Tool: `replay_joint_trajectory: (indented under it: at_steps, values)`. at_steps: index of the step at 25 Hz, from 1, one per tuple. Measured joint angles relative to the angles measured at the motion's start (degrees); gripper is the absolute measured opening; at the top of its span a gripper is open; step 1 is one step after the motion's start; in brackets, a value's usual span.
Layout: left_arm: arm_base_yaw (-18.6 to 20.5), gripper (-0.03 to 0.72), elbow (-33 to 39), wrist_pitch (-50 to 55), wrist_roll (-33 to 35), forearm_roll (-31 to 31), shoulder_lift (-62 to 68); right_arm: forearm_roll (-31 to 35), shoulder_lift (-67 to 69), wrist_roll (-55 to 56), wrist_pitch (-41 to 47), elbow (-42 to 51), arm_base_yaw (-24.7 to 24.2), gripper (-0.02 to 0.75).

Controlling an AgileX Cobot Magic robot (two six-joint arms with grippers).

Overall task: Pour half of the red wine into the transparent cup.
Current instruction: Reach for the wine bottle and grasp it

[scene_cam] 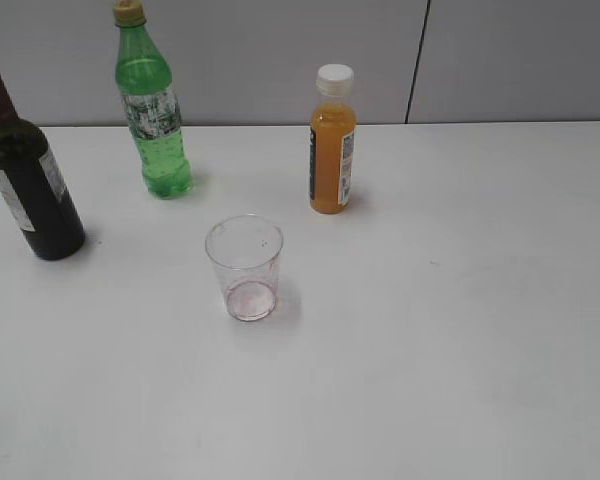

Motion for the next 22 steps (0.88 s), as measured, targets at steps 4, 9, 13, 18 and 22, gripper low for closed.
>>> replay_joint_trajectory:
  at_steps: [4, 9, 13, 18, 22]
  values:
    - [0.0, 0.587, 2.0, -2.6, -1.3, 0.1, 2.2, 0.0, 0.0, 0.0, 0.0, 0.0, 0.0, 0.59]
    - [0.0, 0.587, 2.1, -4.4, -1.9, 1.1, 5.2, 0.0, 0.0, 0.0, 0.0, 0.0, 0.0, 0.59]
    - [-2.0, 0.59, 2.2, -9.0, -2.2, 5.8, 10.1, 0.0, 0.0, 0.1, 0.0, 0.0, 0.0, 0.59]
    - [-8.9, 0.634, 5.8, -22.0, -5.7, 7.2, 19.7, 0.0, 0.0, 0.1, 0.0, 0.0, 0.0, 0.59]
    - [-11.7, 0.683, 7.2, -33.7, -6.3, 8.4, 31.4, 0.0, 0.0, 0.1, 0.0, 0.0, 0.0, 0.59]
